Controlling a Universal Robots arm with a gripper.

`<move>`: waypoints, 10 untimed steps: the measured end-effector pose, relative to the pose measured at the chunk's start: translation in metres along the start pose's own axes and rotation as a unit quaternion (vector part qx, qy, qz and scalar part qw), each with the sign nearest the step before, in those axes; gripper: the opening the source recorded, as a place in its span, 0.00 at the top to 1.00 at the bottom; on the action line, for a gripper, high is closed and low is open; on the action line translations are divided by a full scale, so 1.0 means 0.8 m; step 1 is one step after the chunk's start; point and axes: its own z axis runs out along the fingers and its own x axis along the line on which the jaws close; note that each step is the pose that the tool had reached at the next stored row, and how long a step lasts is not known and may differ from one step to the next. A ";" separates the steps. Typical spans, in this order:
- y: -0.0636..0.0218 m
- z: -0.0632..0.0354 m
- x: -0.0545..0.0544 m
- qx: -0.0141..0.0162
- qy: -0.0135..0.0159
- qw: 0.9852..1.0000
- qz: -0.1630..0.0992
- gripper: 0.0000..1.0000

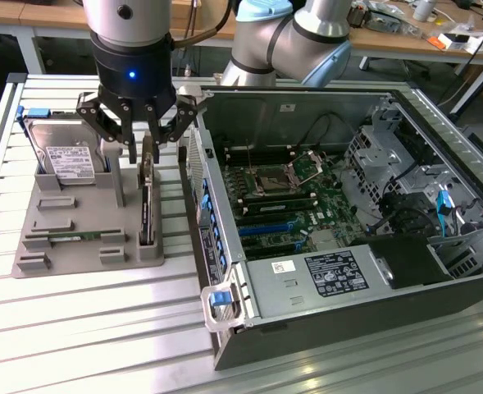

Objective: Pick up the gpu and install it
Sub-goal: 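Pick up the gpu and move the gpu toward the slot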

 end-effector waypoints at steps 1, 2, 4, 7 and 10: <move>0.000 0.000 0.000 0.000 0.000 1.000 0.000 0.64; 0.000 0.001 0.000 0.000 0.000 1.000 0.000 0.64; 0.000 0.001 0.000 0.000 0.000 1.000 0.000 0.64; 0.000 0.003 0.000 0.000 0.000 1.000 0.000 0.64; 0.000 0.004 0.000 0.000 0.000 1.000 0.000 0.64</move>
